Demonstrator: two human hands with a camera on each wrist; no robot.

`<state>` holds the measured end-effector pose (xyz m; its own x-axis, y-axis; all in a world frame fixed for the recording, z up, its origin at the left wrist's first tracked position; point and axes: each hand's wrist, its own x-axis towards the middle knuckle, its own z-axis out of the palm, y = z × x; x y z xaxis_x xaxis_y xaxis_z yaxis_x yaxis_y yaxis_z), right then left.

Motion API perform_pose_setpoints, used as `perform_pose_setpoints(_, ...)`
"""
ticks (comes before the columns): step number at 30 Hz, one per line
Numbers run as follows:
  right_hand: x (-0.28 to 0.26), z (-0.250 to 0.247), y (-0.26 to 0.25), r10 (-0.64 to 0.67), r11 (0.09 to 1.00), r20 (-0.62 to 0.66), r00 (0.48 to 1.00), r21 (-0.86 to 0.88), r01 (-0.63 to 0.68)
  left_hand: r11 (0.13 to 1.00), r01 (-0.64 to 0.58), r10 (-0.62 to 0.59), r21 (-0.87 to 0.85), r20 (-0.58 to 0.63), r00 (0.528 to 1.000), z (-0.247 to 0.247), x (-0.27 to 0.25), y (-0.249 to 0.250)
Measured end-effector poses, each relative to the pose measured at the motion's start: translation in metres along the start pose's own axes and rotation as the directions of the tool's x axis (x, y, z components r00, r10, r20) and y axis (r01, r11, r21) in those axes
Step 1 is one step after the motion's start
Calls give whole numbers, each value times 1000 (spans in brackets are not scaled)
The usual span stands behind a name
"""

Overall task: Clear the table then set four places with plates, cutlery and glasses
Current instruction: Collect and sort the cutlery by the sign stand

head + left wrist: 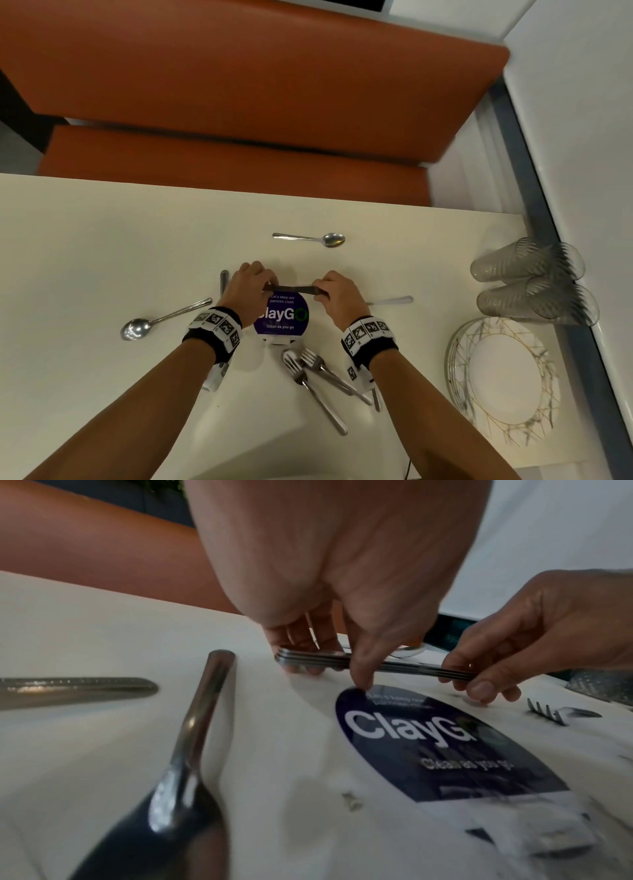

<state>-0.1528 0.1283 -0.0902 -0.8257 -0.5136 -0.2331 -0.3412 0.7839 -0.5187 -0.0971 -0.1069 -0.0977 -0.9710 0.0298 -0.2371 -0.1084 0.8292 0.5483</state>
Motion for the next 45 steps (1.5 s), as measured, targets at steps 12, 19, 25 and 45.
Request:
perform_pose_setpoints(12, -2, 12, 2, -2, 999, -85, 996, -36, -1, 998, -10, -5, -64, -218, 976, 9, -17, -18)
perform_pose_setpoints(19, 0, 8, 1, 12, 995, -100, 995, -94, -21, 997, 32, -44, -70, -181, 983, 5, -19, -18)
perform_pose_setpoints(25, 43, -34, -5, 380, 923, -318, 868, 195, -333, 993, 22, -52, -112, -273, 961, -11, -33, -11)
perform_pose_setpoints(45, 34, -85, -94, 135, 938, -230, 964, 343, -50, 951, 22, -145, -307, -386, 911, -66, -69, 18)
